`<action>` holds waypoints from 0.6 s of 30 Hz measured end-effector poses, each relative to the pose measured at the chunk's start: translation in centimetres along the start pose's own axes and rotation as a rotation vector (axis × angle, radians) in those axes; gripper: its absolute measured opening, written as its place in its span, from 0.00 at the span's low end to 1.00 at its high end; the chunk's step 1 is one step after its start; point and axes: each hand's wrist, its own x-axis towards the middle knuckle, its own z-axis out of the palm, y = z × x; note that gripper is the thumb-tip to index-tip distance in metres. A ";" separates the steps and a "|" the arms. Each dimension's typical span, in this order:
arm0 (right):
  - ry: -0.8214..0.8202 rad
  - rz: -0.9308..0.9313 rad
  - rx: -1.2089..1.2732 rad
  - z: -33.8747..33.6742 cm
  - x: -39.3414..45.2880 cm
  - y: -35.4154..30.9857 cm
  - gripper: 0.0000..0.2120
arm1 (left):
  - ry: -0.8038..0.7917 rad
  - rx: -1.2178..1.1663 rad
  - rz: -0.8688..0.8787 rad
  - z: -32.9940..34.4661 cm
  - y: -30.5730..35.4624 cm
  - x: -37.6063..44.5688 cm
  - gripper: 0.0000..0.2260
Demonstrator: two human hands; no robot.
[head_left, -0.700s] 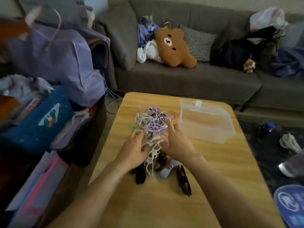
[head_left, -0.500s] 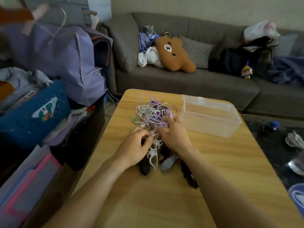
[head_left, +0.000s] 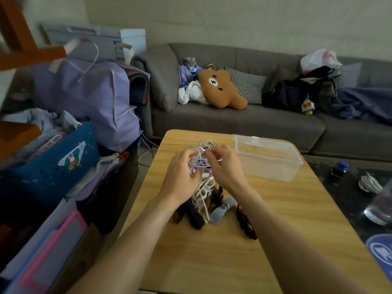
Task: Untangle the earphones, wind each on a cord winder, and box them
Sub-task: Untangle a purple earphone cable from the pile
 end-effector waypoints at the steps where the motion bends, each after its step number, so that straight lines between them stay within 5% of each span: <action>1: -0.048 -0.009 0.027 -0.2 -0.1 -0.8 0.10 | -0.003 -0.018 0.039 0.2 0.3 0.2 0.24; 4: -0.102 -0.037 0.162 -0.6 -0.9 -2.9 0.09 | -0.077 -0.122 0.075 0.5 1.0 1.0 0.27; 9: -0.095 -0.031 0.405 -2.1 -1.6 -4.3 0.09 | 0.023 -0.078 0.007 0.9 -0.4 0.8 0.02; 18: 0.137 0.130 0.676 -4.8 -1.1 -2.2 0.10 | 0.072 0.145 -0.120 0.3 -3.6 1.7 0.07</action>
